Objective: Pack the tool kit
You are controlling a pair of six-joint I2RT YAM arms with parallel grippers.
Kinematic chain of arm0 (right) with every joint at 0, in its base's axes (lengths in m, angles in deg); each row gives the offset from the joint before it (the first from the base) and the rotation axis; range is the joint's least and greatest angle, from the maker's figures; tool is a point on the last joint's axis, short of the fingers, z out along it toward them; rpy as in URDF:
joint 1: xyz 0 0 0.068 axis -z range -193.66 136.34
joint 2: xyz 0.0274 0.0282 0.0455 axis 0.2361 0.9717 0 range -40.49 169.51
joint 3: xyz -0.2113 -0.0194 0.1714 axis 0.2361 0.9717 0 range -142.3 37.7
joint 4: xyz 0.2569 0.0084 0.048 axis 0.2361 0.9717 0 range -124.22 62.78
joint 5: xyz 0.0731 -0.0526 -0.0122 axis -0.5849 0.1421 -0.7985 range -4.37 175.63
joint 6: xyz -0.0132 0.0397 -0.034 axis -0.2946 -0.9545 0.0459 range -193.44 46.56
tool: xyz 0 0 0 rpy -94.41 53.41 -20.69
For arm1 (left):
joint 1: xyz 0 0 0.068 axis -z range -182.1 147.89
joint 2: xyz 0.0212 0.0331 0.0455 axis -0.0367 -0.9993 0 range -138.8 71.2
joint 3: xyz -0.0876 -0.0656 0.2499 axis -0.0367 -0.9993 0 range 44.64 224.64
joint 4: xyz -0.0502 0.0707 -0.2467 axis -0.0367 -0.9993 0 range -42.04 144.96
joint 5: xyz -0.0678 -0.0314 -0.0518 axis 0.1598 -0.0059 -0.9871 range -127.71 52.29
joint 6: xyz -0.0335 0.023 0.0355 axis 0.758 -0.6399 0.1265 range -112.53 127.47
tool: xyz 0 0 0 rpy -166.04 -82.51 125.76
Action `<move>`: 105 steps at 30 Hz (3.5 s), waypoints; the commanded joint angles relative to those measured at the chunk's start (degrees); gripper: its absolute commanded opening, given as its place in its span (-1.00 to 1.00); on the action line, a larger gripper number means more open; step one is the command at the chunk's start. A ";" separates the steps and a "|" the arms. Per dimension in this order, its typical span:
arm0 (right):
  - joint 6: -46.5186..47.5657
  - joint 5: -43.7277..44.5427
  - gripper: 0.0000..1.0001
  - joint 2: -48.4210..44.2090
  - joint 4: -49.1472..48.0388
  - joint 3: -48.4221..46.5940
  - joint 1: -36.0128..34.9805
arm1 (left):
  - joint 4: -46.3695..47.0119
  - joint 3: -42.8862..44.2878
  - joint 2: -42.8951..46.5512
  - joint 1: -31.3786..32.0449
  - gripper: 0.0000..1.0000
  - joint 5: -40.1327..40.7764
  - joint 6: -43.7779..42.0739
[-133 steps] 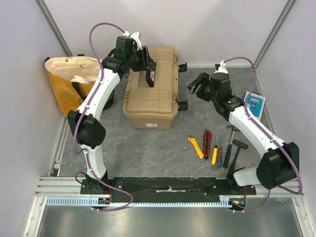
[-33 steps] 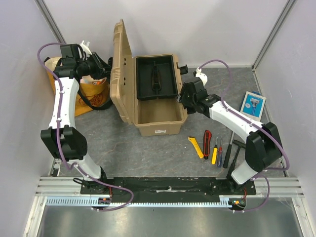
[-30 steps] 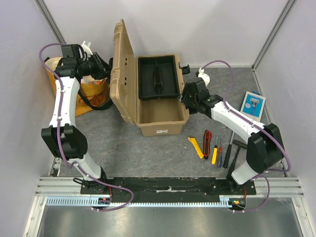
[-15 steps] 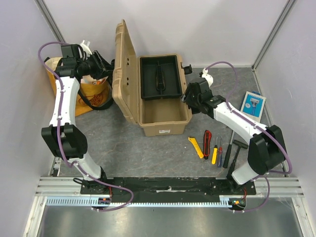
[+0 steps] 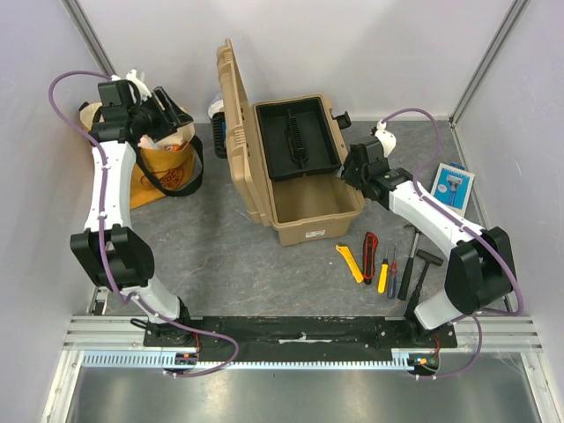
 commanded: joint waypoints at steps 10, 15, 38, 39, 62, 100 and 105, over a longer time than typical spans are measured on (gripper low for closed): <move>8.31 2.47 0.43 -6.05 7.72 -6.42 1.68 | 6.86 1.21 13.47 0.14 0.40 -9.58 0.93; 16.04 -4.03 0.47 -8.07 0.79 -9.07 1.25 | 8.09 -1.24 18.39 0.14 0.43 -13.01 1.54; 33.19 5.71 0.72 21.80 -5.74 -35.16 -15.81 | -1.31 -18.65 41.87 0.40 0.44 -4.84 3.39; 33.36 6.93 0.70 22.85 -5.21 -36.04 -15.81 | -1.22 -18.83 41.87 0.49 0.44 -4.93 3.30; 29.85 8.10 0.29 35.17 3.32 -46.34 -11.77 | -0.96 -15.05 36.06 1.46 0.45 -5.81 1.19; 30.56 13.28 -1.00 16.37 1.83 -46.18 -3.26 | -0.08 -12.59 35.01 2.25 0.45 -9.58 3.04; 30.02 12.31 -1.00 13.20 1.74 -39.58 7.11 | -0.08 -11.36 33.87 2.33 0.45 -10.55 3.30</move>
